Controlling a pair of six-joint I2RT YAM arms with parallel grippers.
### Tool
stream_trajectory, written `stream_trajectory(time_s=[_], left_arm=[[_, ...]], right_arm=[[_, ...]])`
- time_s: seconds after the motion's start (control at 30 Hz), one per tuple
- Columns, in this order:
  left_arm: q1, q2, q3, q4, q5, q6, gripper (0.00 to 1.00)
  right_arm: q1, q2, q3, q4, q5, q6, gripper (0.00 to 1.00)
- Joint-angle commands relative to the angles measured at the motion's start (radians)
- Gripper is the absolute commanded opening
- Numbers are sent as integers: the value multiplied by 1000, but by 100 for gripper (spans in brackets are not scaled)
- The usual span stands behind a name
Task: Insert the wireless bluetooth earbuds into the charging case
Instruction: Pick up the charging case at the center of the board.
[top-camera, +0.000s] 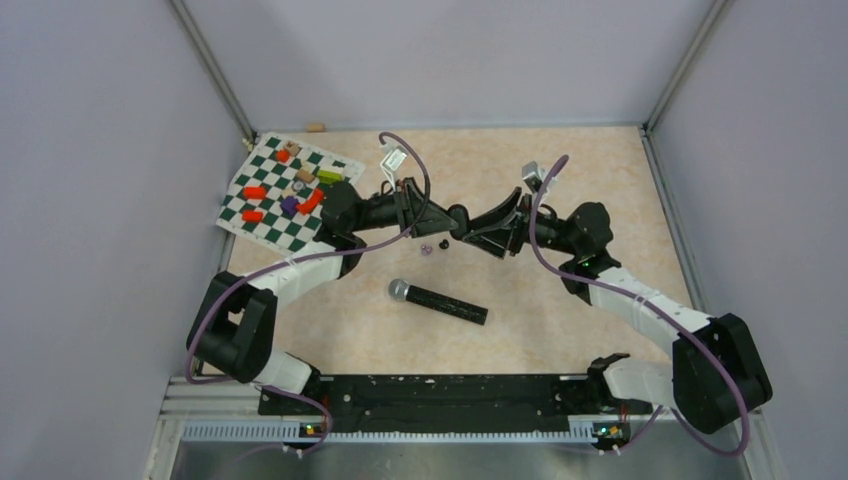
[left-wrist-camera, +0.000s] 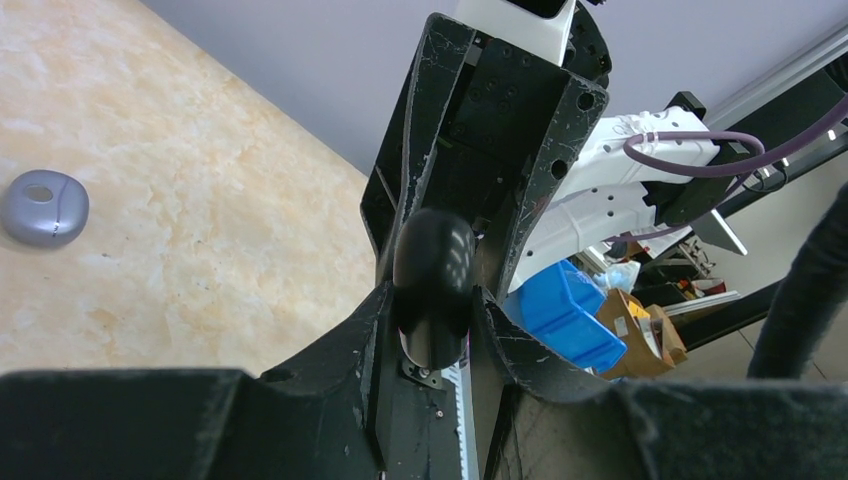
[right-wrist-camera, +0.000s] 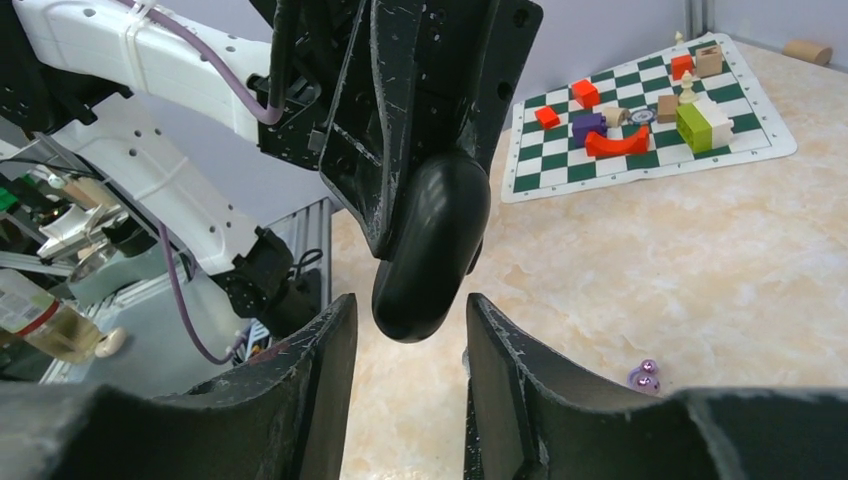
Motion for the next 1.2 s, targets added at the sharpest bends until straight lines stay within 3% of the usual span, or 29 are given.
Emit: stream_trajectory(time_s=[0.0,0.23,0.3,0.53,0.67,0.77,1.0,1.17], left_arm=[[-9,-18,-10,55,7,22,0],[-12,-16,-8,32,10,40,0],[-13,-15,-4,9,10,47,5],[-13,-27,66,-205,21,139,64],[-1,-36,170,-466,61,340,97],[13,-43,274,-779,69,567,99],[14,-57,328,-900,236,747,99],[3,-33,436,-1184,215,965,99]], right_arm=[[17,0,8,64,-16,-17,41],[17,-13,6,71,-5,-22,16],[17,-20,3,71,3,-26,11],[17,-64,8,24,5,-76,5],[15,-113,29,-91,1,-187,5],[-2,-137,42,-162,-7,-247,5],[-24,-139,59,-258,-63,-333,4],[-28,-131,75,-334,-102,-397,4]])
